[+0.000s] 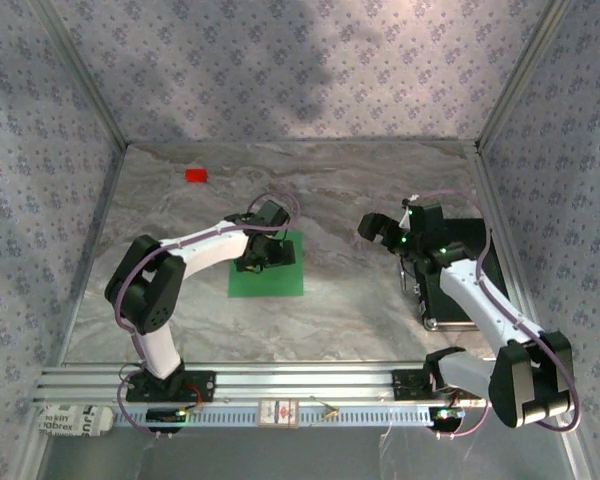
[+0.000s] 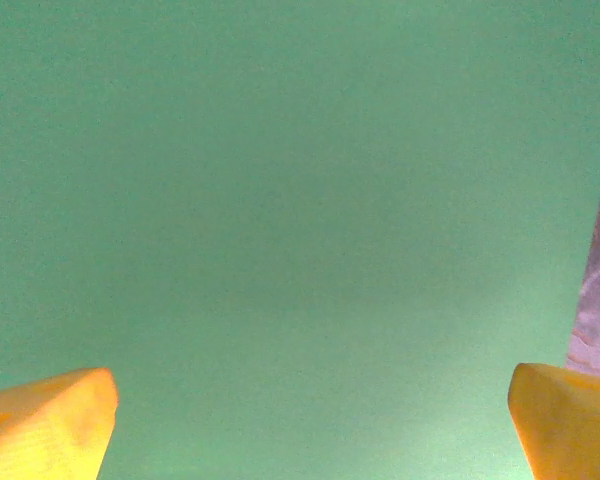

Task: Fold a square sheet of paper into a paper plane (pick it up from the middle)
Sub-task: Move the square sheet of paper to the center of the table.

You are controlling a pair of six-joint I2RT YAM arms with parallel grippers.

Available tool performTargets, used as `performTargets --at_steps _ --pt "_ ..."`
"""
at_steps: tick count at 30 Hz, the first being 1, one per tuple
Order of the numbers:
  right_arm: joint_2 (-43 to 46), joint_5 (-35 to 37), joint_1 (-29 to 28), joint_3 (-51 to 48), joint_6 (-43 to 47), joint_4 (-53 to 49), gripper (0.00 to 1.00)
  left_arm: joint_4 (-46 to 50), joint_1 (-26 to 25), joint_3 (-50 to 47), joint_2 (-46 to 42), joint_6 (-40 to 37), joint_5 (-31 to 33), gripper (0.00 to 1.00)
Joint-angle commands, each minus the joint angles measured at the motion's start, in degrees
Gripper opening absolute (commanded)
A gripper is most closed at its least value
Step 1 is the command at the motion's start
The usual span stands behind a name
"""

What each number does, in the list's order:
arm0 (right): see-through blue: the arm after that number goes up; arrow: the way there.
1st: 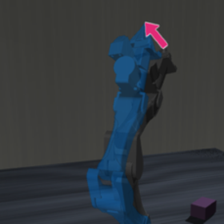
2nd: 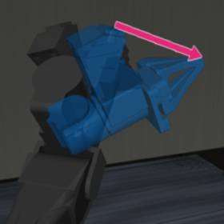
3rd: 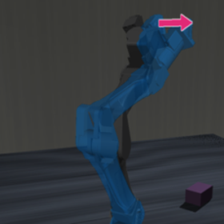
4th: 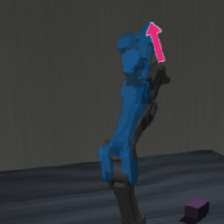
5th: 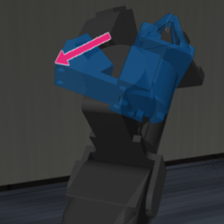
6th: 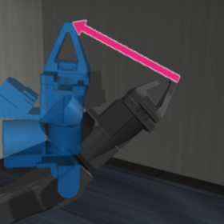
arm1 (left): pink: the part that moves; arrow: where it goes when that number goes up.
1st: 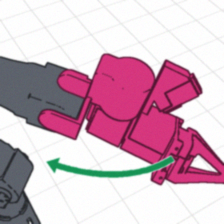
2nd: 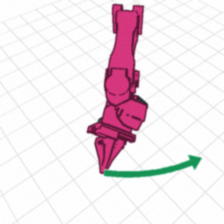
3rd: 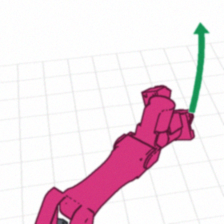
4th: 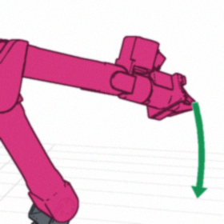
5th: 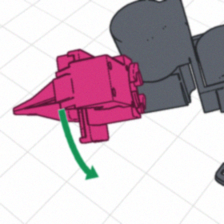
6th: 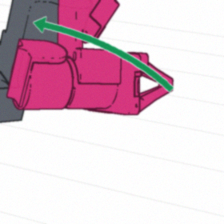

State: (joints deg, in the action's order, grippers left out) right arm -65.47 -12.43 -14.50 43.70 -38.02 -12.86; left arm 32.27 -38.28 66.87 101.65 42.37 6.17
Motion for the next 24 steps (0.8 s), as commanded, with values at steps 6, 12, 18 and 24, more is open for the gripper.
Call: performTargets --at_steps 6,12,18,24 --pt "1.2 -7.1 1.6 -1.2 1.5 3.6 0.99 0.9 1.0 2.7 -2.8 -10.2 5.3 1.00" --pt "-2.2 -6.7 0.4 0.5 3.4 1.2 0.99 -0.3 2.2 5.3 1.4 -9.6 -3.3 0.99" --pt "-6.2 -5.1 -1.0 3.2 3.3 -1.1 0.99 9.0 1.2 12.6 8.4 -8.7 -3.0 0.95" --pt "-8.8 -3.4 -2.3 5.8 3.0 -3.6 0.99 13.1 0.5 14.2 11.3 -6.6 -0.7 0.93"
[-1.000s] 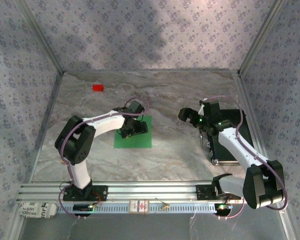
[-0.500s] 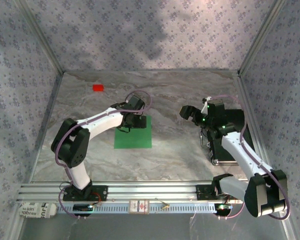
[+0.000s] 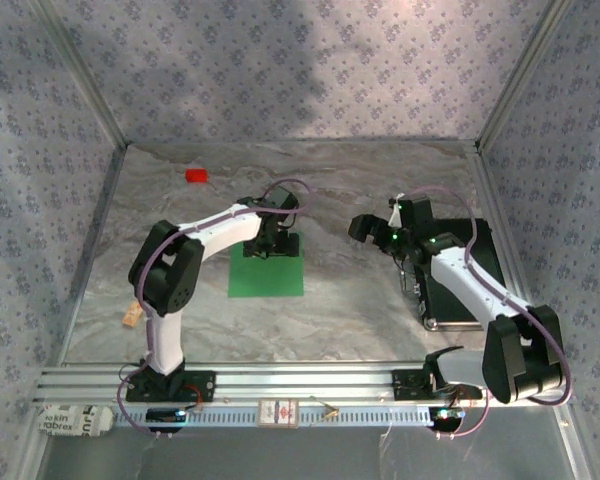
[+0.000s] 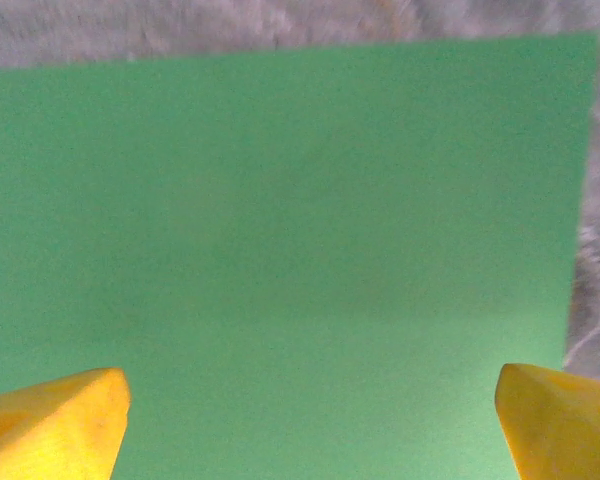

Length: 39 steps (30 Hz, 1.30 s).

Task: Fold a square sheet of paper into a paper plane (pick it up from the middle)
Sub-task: Move the square sheet of paper to the center of the table.

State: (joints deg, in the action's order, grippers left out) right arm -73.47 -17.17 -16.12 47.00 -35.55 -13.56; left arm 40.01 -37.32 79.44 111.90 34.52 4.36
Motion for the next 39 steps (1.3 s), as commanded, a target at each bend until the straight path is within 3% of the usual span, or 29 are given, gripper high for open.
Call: performTargets --at_steps 1,19,32,39 --pt "-0.9 1.6 -0.9 2.8 0.5 -3.0 0.99 5.3 -0.4 1.5 1.3 1.1 0.8 0.93" --pt "-3.7 5.0 -3.3 3.6 -1.2 -4.0 0.99 3.3 -3.7 -1.7 4.0 3.3 -1.9 0.91" --pt "-3.2 2.8 -4.6 4.1 1.2 -3.0 0.99 3.9 -5.1 -0.5 -1.8 6.9 3.4 0.92" --pt "-4.2 4.4 -6.1 3.2 0.0 -2.1 0.99 2.9 -4.4 -1.5 -3.2 7.7 1.4 0.92"
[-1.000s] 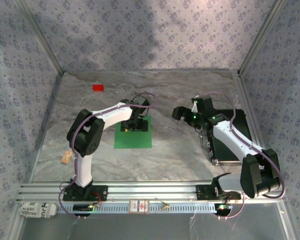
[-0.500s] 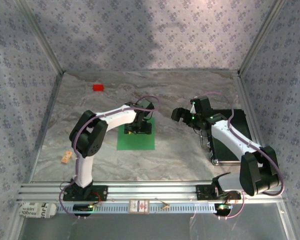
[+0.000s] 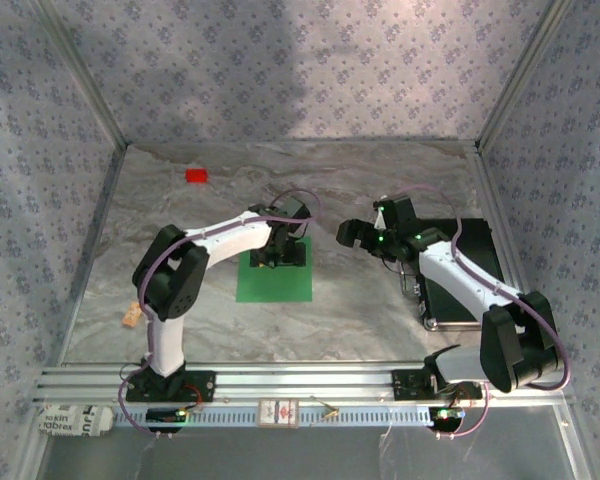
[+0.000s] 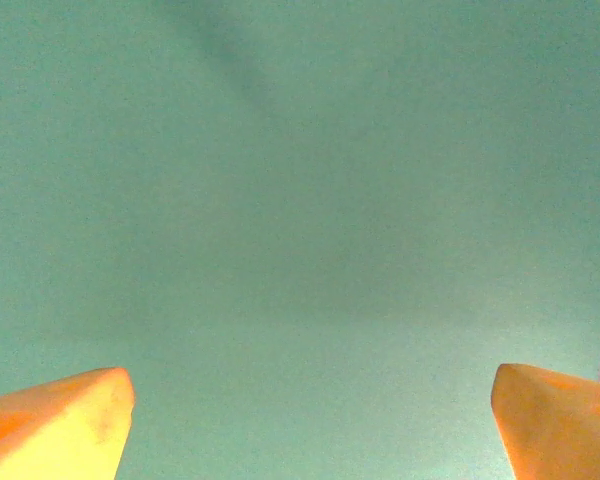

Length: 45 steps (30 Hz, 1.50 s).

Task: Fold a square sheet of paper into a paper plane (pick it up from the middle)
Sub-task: Move the square sheet of paper to the center of the table, then first fold the square sheet of paper in half at the center of the table.

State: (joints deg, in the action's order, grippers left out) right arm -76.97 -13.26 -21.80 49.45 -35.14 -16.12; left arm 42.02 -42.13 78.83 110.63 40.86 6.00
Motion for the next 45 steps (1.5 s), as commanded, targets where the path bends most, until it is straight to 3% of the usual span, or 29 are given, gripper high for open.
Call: performTargets --at_steps 1,16,37,42,45 --pt "-0.8 0.4 -0.4 0.6 -0.4 0.8 0.99 1.3 0.4 -0.8 -1.7 1.5 -0.1 0.92" --pt "-0.2 1.6 -1.4 -0.3 -1.9 0.5 0.99 2.9 0.7 0.9 3.4 0.4 1.2 0.95" --pt "-1.2 2.4 -2.4 0.9 -1.9 -0.3 0.99 -1.3 0.6 -4.7 4.8 2.0 -1.3 0.94" --pt "-3.9 9.5 -3.1 6.0 2.1 -7.8 0.99 -1.9 0.6 -5.3 4.3 2.1 -2.2 0.94" --pt "-4.4 9.9 -3.1 6.4 2.1 -8.0 0.99 -1.1 0.6 -5.4 3.4 2.3 -1.5 0.94"
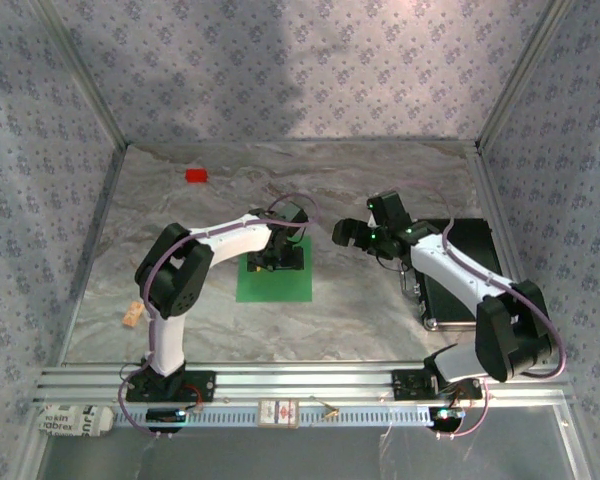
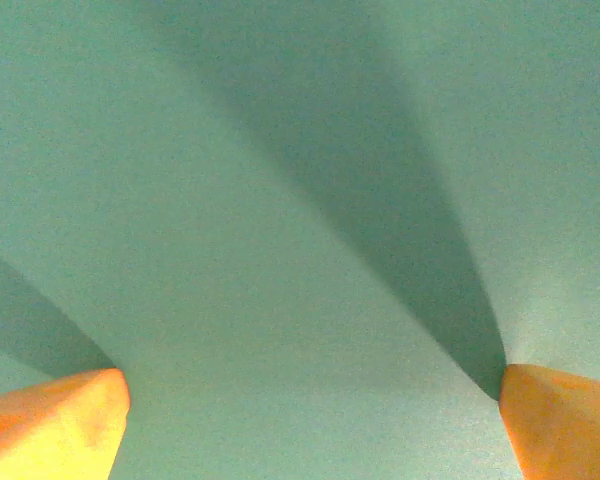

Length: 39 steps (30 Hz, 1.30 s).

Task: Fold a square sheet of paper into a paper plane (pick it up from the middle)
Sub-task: First fold the square sheet of paper in half at the center of the table.

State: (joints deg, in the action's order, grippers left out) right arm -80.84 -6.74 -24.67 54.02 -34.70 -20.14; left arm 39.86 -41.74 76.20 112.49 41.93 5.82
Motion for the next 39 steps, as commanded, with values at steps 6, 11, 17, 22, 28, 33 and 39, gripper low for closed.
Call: performTargets --at_steps 6,11,17,22,28,33,39 --pt "-1.0 1.9 -1.0 1.9 2.3 -4.5 0.99 1.2 0.6 -1.4 -1.4 2.3 -0.2 0.95" --pt "-1.5 0.5 -1.0 2.0 3.6 -4.7 0.99 2.1 1.1 0.5 -1.7 2.5 0.1 0.96" --pt "-1.5 -0.1 -1.1 2.0 4.6 -5.3 0.99 4.0 1.1 2.4 -0.5 1.8 1.1 0.96" --pt "-0.8 -0.7 -1.1 1.1 3.9 -5.0 0.99 3.9 1.1 2.3 0.0 1.9 0.9 0.96" --pt "-0.1 -1.4 -1.1 -0.1 3.1 -4.9 0.99 3.5 0.9 1.1 0.5 1.5 0.8 0.96" --pt "0.5 -1.5 -1.0 -0.6 2.3 -4.8 0.99 6.2 0.8 3.0 1.2 -1.0 1.7 0.96" --pt "1.2 -2.0 -1.2 -0.6 1.9 -4.7 0.99 5.3 0.9 2.1 -1.0 -1.5 1.8 0.96"
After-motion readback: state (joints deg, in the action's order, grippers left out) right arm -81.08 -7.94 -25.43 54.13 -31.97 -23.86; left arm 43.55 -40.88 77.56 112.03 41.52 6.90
